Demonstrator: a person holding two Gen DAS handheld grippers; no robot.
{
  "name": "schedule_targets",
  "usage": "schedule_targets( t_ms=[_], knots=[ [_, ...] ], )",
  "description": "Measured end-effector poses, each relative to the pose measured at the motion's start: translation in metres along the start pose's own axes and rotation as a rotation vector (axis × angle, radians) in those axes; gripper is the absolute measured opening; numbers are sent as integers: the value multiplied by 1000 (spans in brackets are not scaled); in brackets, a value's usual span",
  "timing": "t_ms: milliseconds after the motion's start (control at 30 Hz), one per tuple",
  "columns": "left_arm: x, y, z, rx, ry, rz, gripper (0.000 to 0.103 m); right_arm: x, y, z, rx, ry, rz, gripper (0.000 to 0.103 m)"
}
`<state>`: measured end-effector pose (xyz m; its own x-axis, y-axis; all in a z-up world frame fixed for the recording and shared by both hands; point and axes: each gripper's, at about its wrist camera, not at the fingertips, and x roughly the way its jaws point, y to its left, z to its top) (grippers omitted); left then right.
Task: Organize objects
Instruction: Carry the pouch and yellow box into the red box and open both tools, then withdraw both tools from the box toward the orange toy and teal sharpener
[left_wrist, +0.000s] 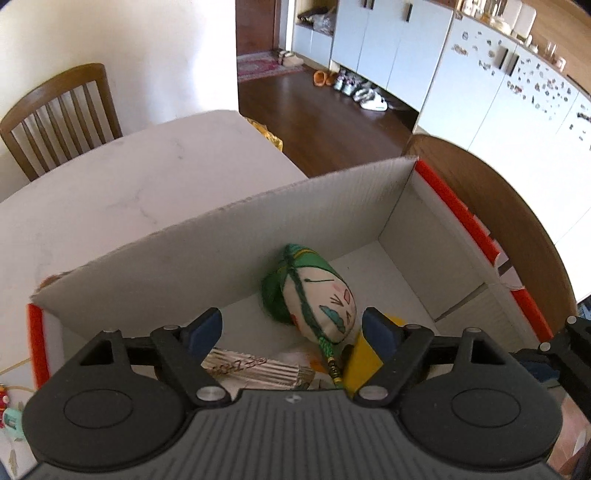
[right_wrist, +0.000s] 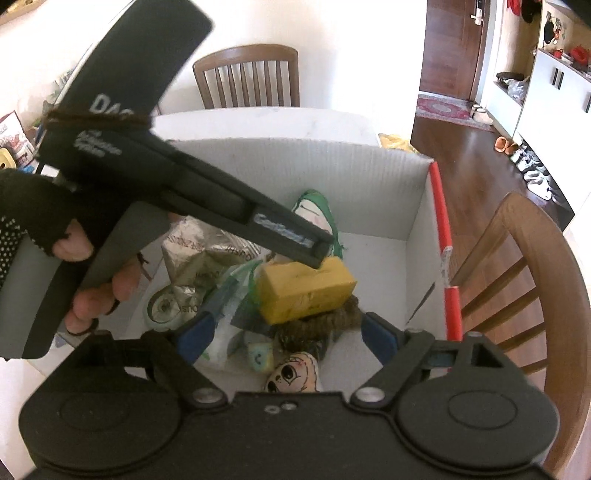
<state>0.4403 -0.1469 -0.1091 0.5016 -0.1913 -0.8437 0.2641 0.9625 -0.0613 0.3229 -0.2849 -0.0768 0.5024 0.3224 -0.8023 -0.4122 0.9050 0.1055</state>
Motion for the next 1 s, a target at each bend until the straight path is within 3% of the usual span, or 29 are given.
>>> schedule_targets(
  t_ms=[500, 933, 1000],
  knots=[
    [-80, 8, -16, -32, -142, 36, 83, -53, 5, 1, -2, -108, 27, 86],
    [-155, 30, -59, -91, -255, 33, 83, -84, 18, 5, 40, -188, 38, 87],
    [-163, 37, -68, -103, -268, 36, 88, -86, 23, 6, 46, -194, 37, 87]
  ],
)
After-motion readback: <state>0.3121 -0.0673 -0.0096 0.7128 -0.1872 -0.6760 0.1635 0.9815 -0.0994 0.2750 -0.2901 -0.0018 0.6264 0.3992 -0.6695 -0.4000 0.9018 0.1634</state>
